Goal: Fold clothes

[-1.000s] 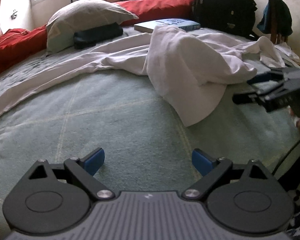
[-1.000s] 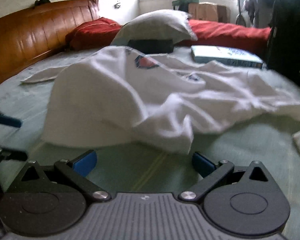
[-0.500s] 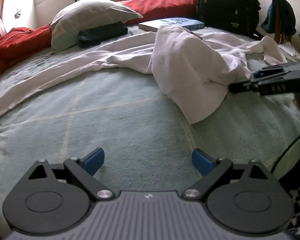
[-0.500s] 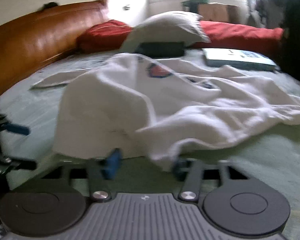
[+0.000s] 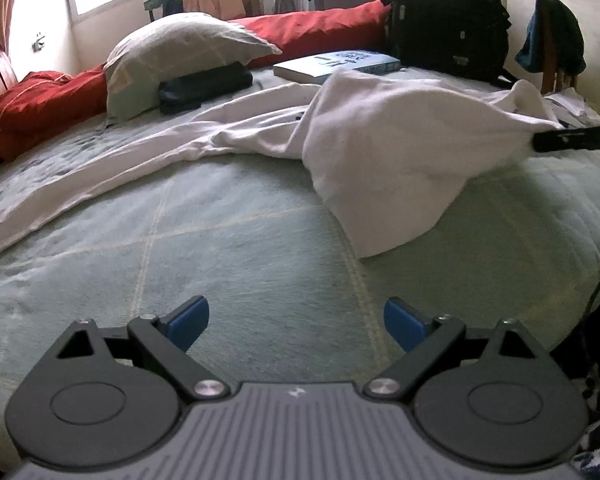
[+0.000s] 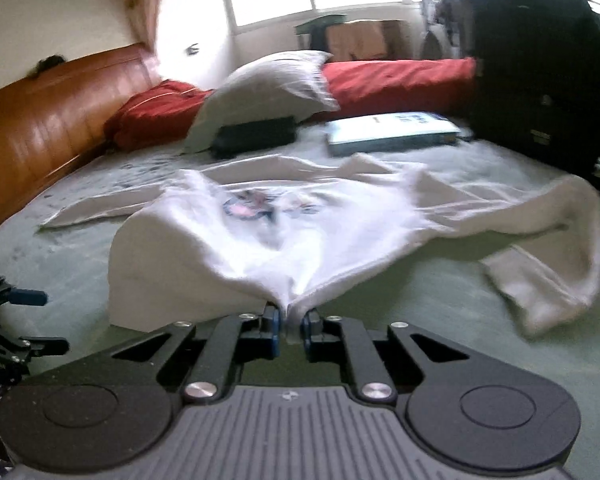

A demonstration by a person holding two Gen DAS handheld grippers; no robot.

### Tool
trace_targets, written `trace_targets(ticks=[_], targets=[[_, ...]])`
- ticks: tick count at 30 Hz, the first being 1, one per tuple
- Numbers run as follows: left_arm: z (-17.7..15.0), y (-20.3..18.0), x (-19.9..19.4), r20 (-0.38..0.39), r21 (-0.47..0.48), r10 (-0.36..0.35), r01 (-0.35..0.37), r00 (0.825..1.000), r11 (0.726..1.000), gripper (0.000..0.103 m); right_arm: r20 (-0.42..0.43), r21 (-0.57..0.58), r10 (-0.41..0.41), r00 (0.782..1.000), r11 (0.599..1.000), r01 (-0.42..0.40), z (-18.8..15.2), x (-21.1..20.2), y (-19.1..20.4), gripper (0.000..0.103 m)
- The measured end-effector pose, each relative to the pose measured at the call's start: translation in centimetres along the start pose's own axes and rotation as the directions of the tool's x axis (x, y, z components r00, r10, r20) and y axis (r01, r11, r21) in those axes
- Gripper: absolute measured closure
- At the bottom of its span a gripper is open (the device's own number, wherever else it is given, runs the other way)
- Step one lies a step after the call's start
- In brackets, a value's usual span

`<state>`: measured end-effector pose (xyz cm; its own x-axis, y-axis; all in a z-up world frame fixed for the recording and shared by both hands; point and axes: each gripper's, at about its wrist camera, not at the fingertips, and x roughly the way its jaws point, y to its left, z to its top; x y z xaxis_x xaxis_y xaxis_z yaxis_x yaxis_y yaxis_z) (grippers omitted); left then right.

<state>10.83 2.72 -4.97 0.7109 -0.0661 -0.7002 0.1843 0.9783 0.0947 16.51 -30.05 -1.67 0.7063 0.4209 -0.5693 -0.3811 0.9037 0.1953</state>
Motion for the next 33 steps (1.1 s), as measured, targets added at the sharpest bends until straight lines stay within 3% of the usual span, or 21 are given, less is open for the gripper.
trace_targets(ticks=[10,15,18,21,25,29,33], targets=[[0.1,-0.7,-1.0,0.014,0.023,0.000,0.000,1.000,1.000,0.009,-0.052,0.033,-0.125,0.991,0.991,0.127,-1.5,-2.1,-2.6,0.091],[0.1,-0.7,-1.0,0.015,0.028,-0.003,0.002,1.000,1.000,0.009,-0.026,-0.027,-0.206,0.978,0.978,0.205,-1.5,-3.4,-0.7,0.083],[0.1,-0.7,-0.8,0.012,0.029,-0.006,0.006,1.000,1.000,0.009,0.016,-0.075,-0.196,0.981,0.978,0.196,-1.1,-4.7,1.3,0.068],[0.1,-0.7,-0.6,0.011,0.035,-0.006,0.005,1.000,0.999,0.009,0.027,-0.144,-0.128,0.991,0.981,0.131,-0.6,-4.7,4.2,0.056],[0.0,-0.4,-0.5,0.011,0.039,0.010,-0.010,1.000,0.999,0.009,-0.058,-0.194,0.011,0.998,0.981,-0.022,-0.6,-1.8,7.8,0.054],[-0.3,0.9,-0.5,0.006,0.019,0.048,-0.048,0.999,0.999,0.009,-0.177,-0.209,0.161,0.971,0.958,-0.197,-1.1,2.3,11.9,0.051],[-0.3,2.8,-0.6,0.006,-0.021,0.081,-0.081,0.997,0.997,0.009,-0.248,-0.226,0.211,0.946,0.937,-0.268,-1.5,6.2,15.0,0.049]])
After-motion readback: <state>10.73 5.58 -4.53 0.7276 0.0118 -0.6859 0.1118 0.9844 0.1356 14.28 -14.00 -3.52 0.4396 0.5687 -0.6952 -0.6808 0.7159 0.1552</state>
